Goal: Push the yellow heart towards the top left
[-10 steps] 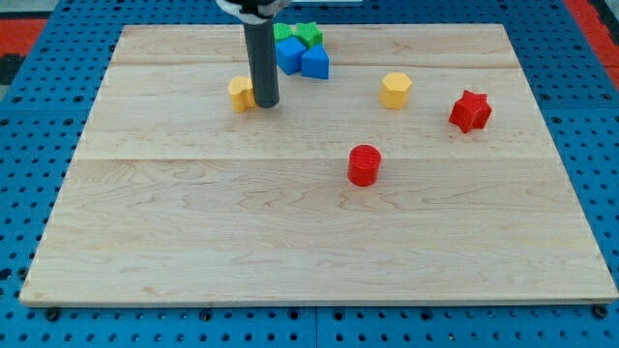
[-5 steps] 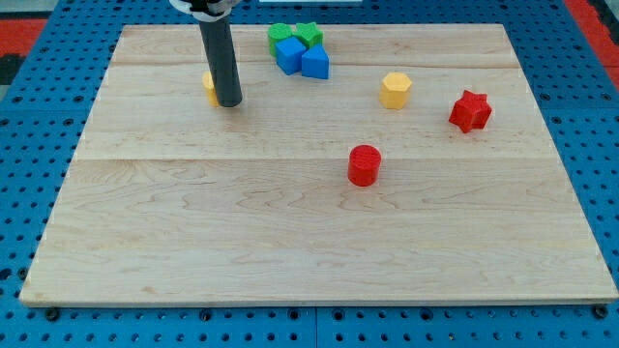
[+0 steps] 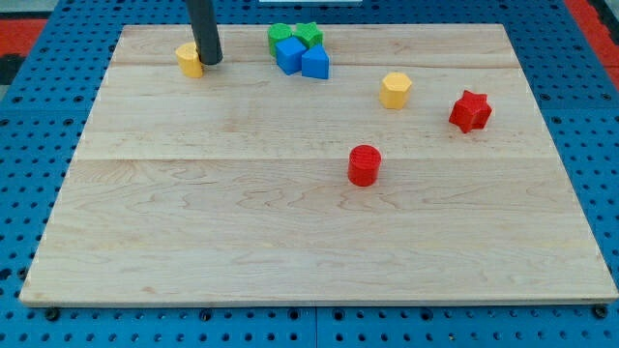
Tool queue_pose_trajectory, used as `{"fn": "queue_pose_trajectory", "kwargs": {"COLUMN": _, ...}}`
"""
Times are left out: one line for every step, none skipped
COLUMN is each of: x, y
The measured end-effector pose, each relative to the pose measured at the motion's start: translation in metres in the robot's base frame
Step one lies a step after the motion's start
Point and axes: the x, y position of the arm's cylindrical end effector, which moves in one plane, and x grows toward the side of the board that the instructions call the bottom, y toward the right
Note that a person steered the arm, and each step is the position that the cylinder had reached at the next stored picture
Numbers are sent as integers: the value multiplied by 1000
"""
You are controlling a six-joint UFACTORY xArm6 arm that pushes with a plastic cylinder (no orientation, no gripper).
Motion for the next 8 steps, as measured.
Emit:
{"fn": "queue_pose_trajectory", "kwargs": {"x": 23, "y": 16}}
{"fn": "queue_pose_trajectory", "kwargs": {"x": -2, "y": -32}}
{"fn": "queue_pose_trajectory", "kwargs": {"x": -15, "y": -38}}
{"fn": "queue_pose_trajectory", "kwargs": {"x": 12, "y": -14}}
{"fn": "queue_pose_trajectory", "kwargs": {"x": 6, "y": -54}}
{"fn": "queue_pose_trajectory", "kwargs": {"x": -7, "y": -58}}
{"fn": "queue_pose_trajectory", "kwargs": {"x": -23, "y": -57}}
{"fn": "queue_pose_trajectory", "kwargs": {"x": -23, "y": -46}}
